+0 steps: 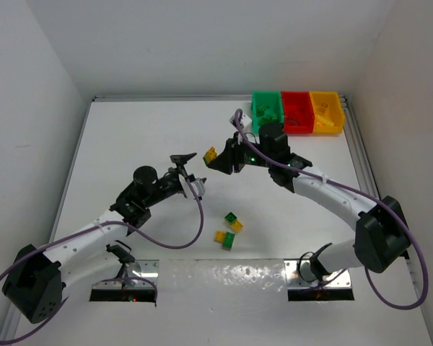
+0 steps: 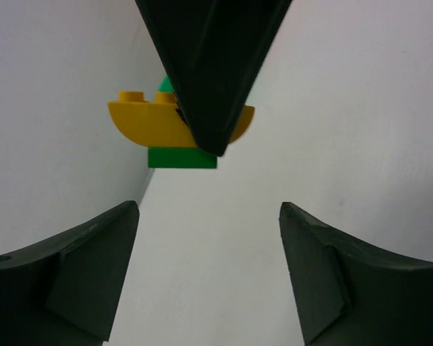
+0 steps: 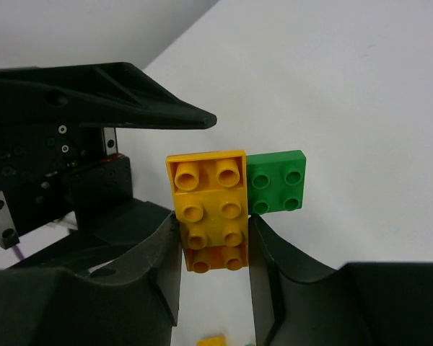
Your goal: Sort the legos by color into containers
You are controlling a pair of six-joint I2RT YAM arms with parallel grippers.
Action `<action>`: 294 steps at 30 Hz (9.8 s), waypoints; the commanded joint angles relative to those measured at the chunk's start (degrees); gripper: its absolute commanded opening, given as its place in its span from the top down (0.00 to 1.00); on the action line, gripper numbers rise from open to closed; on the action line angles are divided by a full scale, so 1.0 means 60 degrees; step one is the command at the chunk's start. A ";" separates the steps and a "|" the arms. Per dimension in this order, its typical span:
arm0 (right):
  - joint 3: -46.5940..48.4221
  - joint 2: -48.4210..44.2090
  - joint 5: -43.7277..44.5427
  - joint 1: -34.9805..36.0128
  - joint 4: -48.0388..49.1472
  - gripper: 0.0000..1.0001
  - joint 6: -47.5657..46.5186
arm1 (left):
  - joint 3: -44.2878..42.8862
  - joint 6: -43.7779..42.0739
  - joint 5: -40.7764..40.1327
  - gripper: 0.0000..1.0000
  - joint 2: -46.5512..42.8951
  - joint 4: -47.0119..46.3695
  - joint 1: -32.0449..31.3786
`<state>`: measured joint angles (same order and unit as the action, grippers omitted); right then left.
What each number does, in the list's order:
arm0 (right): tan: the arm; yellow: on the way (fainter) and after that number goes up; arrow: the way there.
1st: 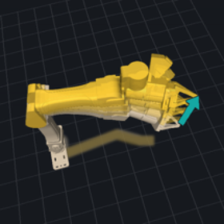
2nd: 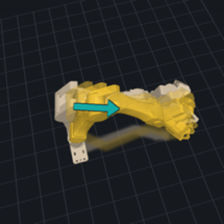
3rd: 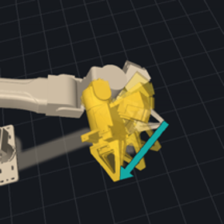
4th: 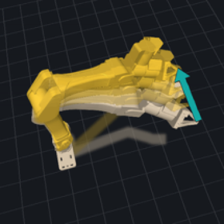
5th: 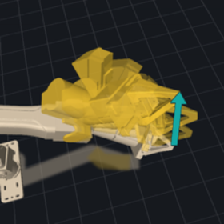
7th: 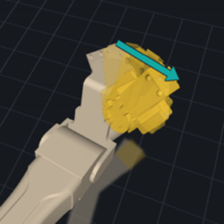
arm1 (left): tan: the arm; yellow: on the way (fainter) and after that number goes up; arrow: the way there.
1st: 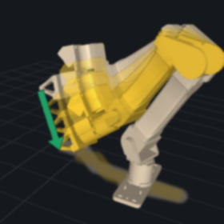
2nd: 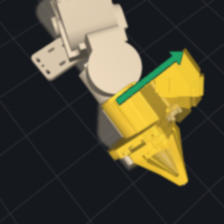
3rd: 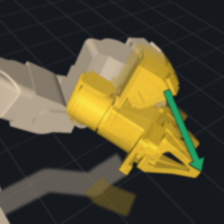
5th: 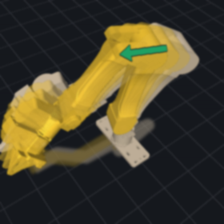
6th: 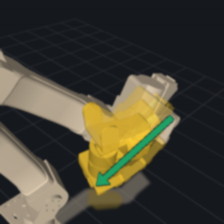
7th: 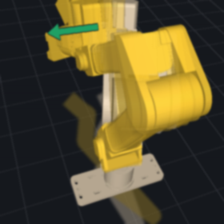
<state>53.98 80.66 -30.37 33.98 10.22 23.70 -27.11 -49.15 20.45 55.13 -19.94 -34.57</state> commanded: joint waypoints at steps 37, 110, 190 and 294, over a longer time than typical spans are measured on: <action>0.0379 -0.0304 -0.0783 0.0065 0.0289 1.00 0.0634 | -0.1062 0.0516 0.0459 0.63 0.0523 -0.1408 -0.0128; 1.0164 0.9392 1.2547 -0.5618 -0.1045 1.00 -0.5049 | -0.1207 0.3503 -0.3305 1.00 0.2719 -0.0689 0.0590; -0.1950 -0.2179 1.0042 -0.4022 -0.0956 0.22 -0.1489 | -1.7586 0.5144 -0.3891 0.78 1.7032 -0.2945 -0.0494; -0.0221 -0.1857 0.0742 0.1383 -0.2070 1.00 -0.5283 | -0.2409 0.2126 0.5349 0.19 0.1474 0.3017 0.0561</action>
<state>50.83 70.17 -17.58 42.13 -3.62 -4.78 -37.91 -32.53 44.40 62.39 -1.17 -30.68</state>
